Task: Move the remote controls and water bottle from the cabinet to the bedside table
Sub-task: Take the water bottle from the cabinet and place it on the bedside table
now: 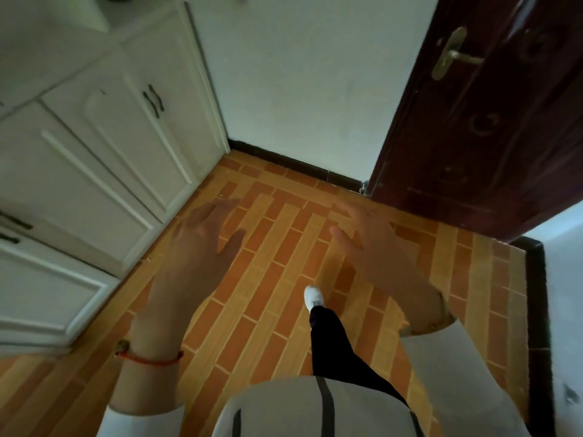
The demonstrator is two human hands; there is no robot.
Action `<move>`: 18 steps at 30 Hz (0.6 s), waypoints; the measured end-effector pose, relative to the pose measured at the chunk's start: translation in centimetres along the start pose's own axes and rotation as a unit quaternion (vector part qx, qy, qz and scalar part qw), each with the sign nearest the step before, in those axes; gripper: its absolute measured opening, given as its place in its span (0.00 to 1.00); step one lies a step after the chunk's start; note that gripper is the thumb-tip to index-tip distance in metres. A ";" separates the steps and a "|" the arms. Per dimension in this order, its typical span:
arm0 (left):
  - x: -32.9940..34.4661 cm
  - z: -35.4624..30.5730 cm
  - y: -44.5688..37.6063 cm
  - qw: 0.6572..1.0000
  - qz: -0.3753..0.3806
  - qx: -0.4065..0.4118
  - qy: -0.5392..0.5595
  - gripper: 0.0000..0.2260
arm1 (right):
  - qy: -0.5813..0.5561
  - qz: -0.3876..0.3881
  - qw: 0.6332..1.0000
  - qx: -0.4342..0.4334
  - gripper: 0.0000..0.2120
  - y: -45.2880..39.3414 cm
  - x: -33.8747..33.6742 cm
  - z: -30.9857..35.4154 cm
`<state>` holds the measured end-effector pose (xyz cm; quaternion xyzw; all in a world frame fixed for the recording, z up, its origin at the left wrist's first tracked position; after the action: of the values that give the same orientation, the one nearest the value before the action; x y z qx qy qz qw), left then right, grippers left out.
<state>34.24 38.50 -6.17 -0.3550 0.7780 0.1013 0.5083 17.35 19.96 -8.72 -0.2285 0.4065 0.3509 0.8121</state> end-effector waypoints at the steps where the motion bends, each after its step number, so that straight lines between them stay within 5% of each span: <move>1: 0.2 0.5 -1.2 1.000 -0.006 -0.016 -0.006 0.21 | -0.005 0.009 1.000 -0.011 0.23 -2.0 0.4 0.0; 18: 1.4 3.3 -26.0 0.980 -0.109 -0.157 -0.047 0.23 | -0.033 0.091 0.975 -0.198 0.22 -36.0 1.6 2.2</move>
<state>53.34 20.65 -3.56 -0.5082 0.6840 0.1829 0.4904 46.35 -1.31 -5.72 -0.3350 0.3213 0.5042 0.7282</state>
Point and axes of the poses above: each hand's wrist, its own y-axis away from the middle knuckle, its own x-axis out of the palm, z = x × y, the point moved 3 cm from there along -y, towards the middle knuckle, and after that the axes turned 6 degrees about -z, right-handed, at the moved point
